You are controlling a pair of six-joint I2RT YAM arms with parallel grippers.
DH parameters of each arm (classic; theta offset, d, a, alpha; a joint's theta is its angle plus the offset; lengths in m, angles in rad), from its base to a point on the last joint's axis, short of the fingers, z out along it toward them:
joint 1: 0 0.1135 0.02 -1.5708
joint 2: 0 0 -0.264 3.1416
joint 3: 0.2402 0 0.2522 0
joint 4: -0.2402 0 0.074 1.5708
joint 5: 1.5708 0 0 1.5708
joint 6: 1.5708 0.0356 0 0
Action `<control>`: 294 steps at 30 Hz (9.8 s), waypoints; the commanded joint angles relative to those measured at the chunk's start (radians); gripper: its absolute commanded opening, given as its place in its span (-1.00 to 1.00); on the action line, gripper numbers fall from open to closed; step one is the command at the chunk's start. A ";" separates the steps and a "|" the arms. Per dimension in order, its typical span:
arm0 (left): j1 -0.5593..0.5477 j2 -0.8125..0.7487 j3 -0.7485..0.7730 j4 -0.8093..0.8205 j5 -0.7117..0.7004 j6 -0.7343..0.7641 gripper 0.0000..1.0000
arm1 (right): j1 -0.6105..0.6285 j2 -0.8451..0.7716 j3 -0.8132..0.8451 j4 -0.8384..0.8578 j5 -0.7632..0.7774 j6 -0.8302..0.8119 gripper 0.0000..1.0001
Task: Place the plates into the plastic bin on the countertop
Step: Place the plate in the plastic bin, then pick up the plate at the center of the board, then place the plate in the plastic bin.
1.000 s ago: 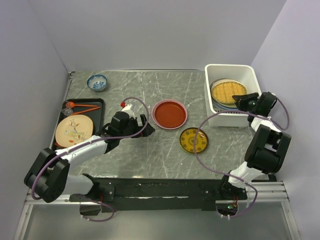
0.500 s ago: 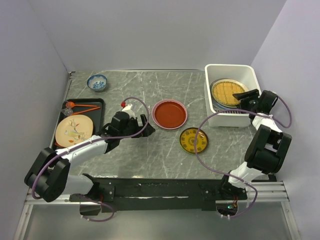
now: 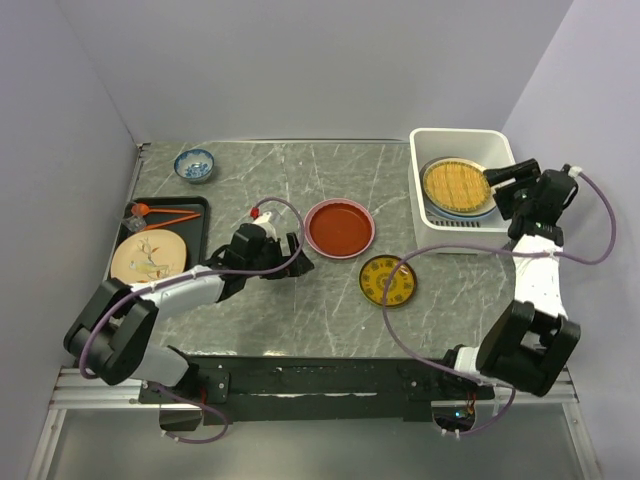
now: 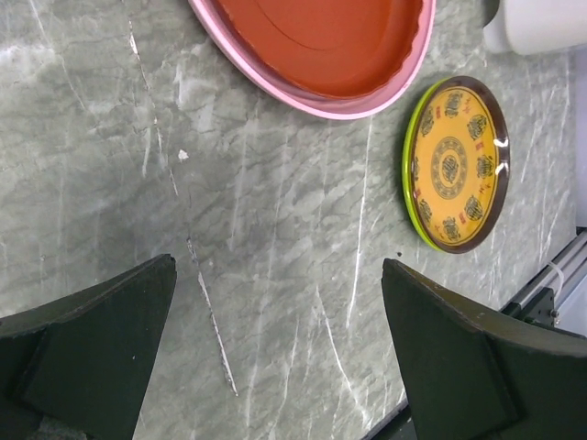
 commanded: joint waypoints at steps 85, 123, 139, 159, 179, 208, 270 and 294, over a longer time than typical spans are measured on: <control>0.042 0.622 0.642 -0.140 -0.150 0.094 0.30 | 0.536 -0.423 -0.430 -0.025 0.018 -0.086 0.44; 0.040 0.510 0.584 -0.103 -0.020 0.045 -0.99 | 0.538 -0.466 -0.465 -0.065 0.031 -0.088 0.46; 0.040 0.356 0.503 -0.068 -0.003 0.020 -0.99 | 0.536 -0.425 -0.494 0.024 -0.027 -0.060 0.47; 0.010 0.294 0.463 -0.034 0.062 0.025 -0.99 | 0.548 -0.317 -0.513 0.165 -0.113 -0.005 0.47; -0.019 0.334 0.488 -0.002 0.123 0.014 -0.99 | 0.588 -0.215 -0.521 0.243 -0.130 0.012 0.46; -0.042 0.313 0.437 0.058 0.132 0.013 0.29 | 0.588 -0.294 -0.574 0.220 -0.114 0.011 -1.00; 0.013 -0.019 0.288 -0.069 -0.121 0.011 0.99 | 0.607 -0.411 -0.476 0.052 -0.030 -0.040 -1.00; 0.066 -0.019 0.152 0.040 -0.047 -0.033 0.99 | 0.590 -0.346 -0.304 0.030 0.028 -0.046 -1.00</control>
